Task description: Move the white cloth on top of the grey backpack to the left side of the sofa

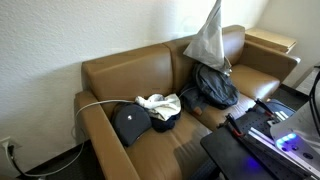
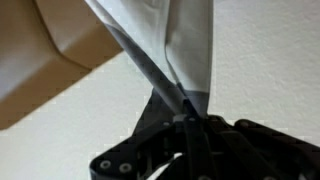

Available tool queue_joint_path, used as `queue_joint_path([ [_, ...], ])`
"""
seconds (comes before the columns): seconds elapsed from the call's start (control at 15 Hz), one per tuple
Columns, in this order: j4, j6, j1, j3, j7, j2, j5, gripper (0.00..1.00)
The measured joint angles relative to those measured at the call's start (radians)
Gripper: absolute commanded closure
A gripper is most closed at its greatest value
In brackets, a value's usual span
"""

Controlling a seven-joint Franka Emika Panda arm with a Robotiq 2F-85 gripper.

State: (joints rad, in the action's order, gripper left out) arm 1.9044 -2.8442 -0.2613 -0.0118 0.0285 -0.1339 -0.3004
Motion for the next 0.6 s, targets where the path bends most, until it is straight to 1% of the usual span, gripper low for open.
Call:
queue_joint_path([
  [0.07,0.009,-0.014,0.015,0.029,-0.044,0.047,0.022,1.00],
  [0.2,0.018,-0.016,0.013,0.040,-0.090,0.138,-0.027,1.00],
  [0.27,0.022,-0.022,0.012,0.047,-0.135,0.185,-0.006,1.00],
  [0.4,0.031,-0.041,-0.020,0.052,-0.292,0.273,0.164,1.00],
  [0.47,0.033,-0.044,-0.027,0.054,-0.332,0.317,0.176,1.00],
  [0.53,0.033,-0.033,-0.030,0.058,-0.344,0.361,0.175,1.00],
  [0.6,0.029,0.003,-0.052,0.050,-0.394,0.408,0.233,1.00],
])
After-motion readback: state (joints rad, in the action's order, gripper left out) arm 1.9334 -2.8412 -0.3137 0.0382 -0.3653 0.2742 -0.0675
